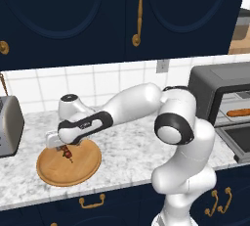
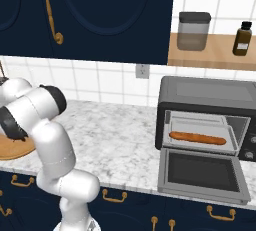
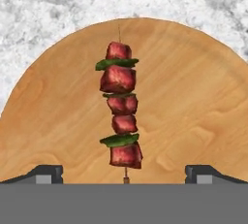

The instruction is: Pick up the kebab skewer and baguette bread, and place them inside the toaster oven. Close the toaster oven door and start by setting the timer.

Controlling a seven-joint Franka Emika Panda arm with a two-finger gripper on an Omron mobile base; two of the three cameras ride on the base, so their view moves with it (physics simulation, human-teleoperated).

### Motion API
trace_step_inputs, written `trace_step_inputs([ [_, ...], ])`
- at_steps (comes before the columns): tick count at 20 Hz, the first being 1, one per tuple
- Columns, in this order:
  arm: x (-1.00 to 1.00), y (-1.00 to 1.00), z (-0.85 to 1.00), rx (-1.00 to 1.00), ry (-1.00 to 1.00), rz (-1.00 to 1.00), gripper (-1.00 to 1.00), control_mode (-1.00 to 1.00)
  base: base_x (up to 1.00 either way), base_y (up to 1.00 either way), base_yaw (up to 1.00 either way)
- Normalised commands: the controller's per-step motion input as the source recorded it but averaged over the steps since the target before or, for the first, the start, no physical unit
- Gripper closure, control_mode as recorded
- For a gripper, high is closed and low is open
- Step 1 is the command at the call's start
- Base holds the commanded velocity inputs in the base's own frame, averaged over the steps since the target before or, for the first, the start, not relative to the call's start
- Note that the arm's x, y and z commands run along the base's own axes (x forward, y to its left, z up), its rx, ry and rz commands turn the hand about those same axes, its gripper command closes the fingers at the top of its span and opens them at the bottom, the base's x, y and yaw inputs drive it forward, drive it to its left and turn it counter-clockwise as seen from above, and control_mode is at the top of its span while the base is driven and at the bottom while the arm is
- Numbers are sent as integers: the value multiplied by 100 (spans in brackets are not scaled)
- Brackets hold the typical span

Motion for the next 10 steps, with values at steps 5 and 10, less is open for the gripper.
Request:
trace_step_inputs([
  [5, 2, 5, -21, 0, 0, 0, -100, -100, 0, 0, 0],
  [10, 15, 0, -15, 0, 0, 0, -100, -100, 0, 0, 0],
])
